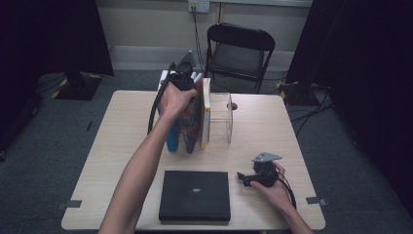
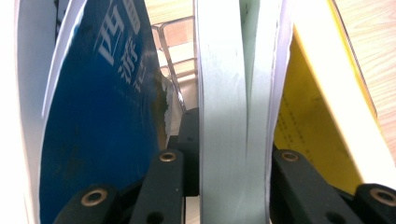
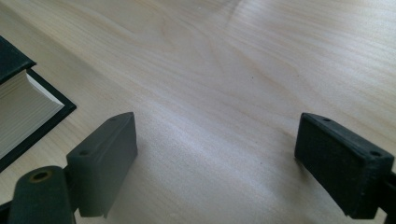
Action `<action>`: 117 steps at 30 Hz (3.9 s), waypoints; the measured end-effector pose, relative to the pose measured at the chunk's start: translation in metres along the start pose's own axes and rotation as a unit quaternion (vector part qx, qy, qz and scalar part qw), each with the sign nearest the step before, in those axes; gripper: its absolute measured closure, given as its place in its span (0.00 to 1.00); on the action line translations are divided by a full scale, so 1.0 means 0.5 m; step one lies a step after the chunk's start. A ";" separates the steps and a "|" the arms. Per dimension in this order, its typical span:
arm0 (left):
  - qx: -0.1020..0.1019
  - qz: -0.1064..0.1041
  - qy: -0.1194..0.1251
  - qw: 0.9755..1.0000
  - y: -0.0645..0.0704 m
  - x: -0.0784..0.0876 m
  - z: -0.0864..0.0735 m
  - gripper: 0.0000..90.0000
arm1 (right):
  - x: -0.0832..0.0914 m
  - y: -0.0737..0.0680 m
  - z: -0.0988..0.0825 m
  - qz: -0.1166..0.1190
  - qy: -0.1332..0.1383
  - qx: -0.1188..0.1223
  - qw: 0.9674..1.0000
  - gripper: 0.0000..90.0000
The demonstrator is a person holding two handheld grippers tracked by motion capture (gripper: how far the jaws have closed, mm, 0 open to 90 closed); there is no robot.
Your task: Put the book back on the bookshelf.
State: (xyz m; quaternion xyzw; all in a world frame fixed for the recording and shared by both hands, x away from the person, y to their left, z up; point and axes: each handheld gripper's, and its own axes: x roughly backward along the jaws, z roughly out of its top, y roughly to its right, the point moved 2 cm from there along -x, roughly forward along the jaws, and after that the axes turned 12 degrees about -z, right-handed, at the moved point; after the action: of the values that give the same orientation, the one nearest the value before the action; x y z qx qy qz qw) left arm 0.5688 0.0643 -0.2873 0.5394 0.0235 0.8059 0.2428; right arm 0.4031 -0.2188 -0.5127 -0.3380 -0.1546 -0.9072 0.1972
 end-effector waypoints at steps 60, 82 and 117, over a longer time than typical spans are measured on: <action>-0.036 -0.090 0.140 0.985 -0.034 0.074 -0.024 0.61 | 0.000 -0.001 0.000 0.001 0.000 0.002 1.000 0.14; -0.024 -0.071 0.153 0.985 -0.053 0.073 -0.020 0.56 | 0.000 -0.001 0.000 0.002 0.001 0.003 1.000 0.14; -0.086 0.001 0.115 0.990 -0.015 0.054 -0.028 0.32 | -0.001 -0.001 0.001 0.003 0.002 0.003 1.000 0.14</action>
State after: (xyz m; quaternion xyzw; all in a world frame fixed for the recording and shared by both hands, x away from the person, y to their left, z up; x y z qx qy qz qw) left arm 0.5510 0.0853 -0.2721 0.4205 -0.0190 0.8617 0.2833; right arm 0.4033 -0.2182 -0.5128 -0.3363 -0.1564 -0.9066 0.2013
